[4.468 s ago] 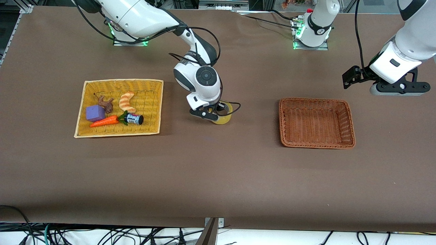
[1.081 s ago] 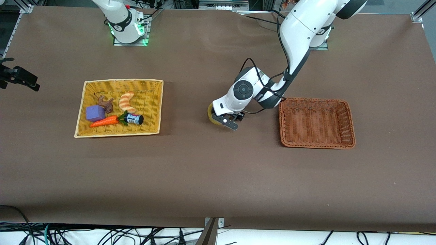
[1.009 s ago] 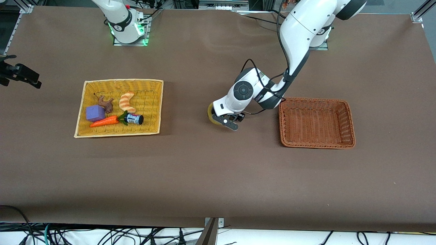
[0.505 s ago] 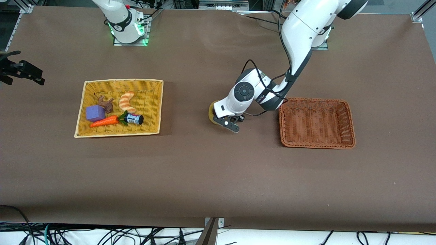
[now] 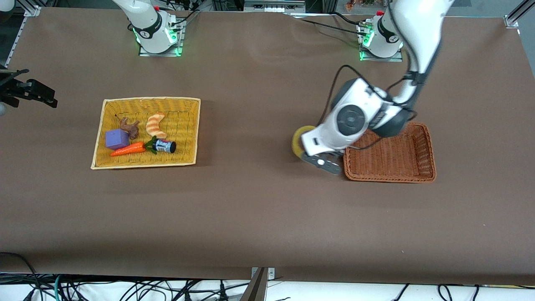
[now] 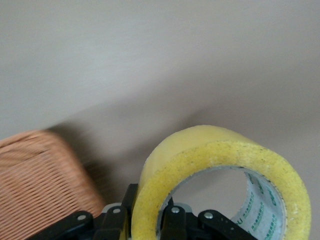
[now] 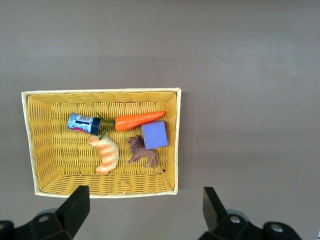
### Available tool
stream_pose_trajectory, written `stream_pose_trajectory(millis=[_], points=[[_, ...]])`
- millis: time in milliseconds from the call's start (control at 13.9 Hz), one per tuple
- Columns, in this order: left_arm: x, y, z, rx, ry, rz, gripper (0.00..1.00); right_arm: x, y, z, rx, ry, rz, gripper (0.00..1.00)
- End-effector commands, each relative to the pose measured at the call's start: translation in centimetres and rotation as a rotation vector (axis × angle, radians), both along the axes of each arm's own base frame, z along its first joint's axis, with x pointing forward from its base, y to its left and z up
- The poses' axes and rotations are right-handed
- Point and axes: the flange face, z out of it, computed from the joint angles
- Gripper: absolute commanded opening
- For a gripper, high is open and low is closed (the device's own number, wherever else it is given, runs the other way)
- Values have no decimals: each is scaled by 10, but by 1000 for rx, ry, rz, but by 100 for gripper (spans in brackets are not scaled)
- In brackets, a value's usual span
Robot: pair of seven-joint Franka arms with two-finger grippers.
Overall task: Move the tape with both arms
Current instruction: 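Lift the tape with the left gripper and carry it over the basket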
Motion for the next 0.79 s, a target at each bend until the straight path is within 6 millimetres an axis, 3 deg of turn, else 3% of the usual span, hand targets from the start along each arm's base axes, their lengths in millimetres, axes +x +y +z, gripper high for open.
stream_pose_trajectory(millis=[0, 288, 577, 721], points=[[7, 62, 12, 30, 59, -51, 0, 4, -1, 0, 23, 4, 15, 100], [26, 158, -2, 25, 108, -130, 0, 5, 5, 2, 61, -4, 16, 100], [27, 220, -51, 95, 166, -156, 0, 6, 3, 0, 62, -3, 14, 100], [26, 235, -72, 110, 157, -184, 0, 6, 3, 0, 62, -3, 15, 100]])
